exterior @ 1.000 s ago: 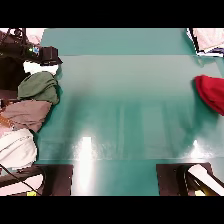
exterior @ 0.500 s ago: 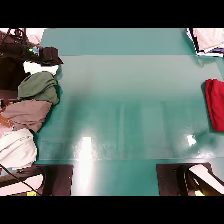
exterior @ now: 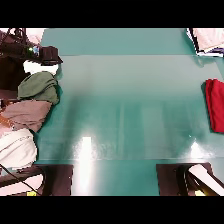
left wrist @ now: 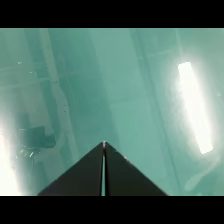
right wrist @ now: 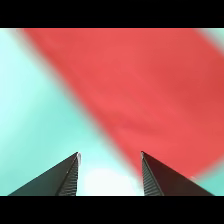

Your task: Fold the shirts.

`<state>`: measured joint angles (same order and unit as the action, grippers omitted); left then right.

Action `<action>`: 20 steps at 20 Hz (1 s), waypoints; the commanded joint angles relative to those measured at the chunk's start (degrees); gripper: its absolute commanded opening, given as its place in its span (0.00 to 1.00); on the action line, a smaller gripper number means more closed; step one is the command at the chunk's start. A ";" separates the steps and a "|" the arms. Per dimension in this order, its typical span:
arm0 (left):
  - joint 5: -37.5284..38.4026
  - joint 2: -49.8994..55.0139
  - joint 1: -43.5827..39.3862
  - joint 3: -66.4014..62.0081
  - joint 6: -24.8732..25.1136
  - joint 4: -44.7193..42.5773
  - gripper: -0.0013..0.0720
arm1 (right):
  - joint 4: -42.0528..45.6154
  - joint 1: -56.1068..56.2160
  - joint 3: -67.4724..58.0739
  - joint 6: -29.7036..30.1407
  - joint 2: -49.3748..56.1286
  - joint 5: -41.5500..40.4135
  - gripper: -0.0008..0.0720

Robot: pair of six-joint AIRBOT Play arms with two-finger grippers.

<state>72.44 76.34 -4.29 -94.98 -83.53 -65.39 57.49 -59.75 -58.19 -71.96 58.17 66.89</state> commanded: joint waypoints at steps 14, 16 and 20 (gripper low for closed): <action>-0.02 -0.11 -0.02 0.00 -0.31 0.00 0.05 | -3.82 49.40 -0.66 -0.04 -0.04 2.69 0.03; -0.02 -0.11 -0.02 0.00 -0.31 0.00 0.05 | -3.82 49.27 -0.66 -0.04 -0.04 3.10 0.03; -0.02 -0.11 -0.02 0.00 -0.31 0.00 0.05 | -3.82 48.87 -0.66 -0.04 -0.04 3.58 0.03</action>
